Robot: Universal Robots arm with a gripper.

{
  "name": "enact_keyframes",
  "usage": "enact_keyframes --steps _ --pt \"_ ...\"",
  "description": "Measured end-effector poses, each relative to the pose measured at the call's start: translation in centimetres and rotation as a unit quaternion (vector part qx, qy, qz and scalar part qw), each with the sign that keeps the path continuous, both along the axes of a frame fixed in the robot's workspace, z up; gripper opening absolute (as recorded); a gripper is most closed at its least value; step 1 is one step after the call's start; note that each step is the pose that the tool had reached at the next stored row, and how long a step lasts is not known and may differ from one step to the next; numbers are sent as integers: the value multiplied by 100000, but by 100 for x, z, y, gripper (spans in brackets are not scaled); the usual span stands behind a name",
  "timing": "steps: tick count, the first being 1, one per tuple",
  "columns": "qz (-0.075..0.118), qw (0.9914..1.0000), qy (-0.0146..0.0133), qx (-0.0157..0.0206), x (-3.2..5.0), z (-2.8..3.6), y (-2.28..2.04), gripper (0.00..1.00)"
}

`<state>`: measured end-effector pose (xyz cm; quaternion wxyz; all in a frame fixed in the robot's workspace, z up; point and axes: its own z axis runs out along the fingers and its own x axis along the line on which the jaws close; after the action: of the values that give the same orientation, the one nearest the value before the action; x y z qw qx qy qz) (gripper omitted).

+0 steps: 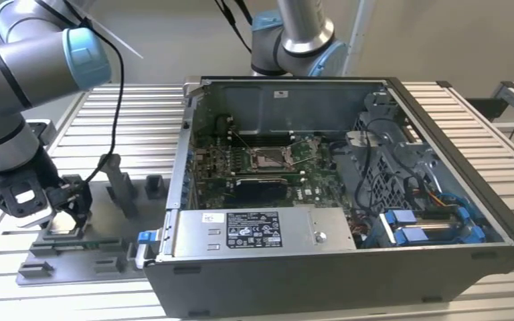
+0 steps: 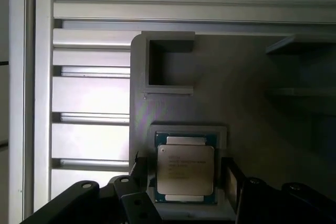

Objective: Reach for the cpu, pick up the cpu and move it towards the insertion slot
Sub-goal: 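Pick up the cpu and move it towards the insertion slot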

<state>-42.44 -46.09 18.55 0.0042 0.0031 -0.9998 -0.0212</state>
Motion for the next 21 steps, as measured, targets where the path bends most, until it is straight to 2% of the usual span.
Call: enact_keyframes --steps 9,10,18,19,21 --pt "-3 100000 -5 4 0 -5 0 100" --pt "-2 100000 -5 3 0 -6 0 0" --pt "-6 100000 -3 13 0 -4 -3 0" --pt "-15 100000 -12 25 0 15 -3 0" --pt "-51 100000 32 7 0 110 -4 0"
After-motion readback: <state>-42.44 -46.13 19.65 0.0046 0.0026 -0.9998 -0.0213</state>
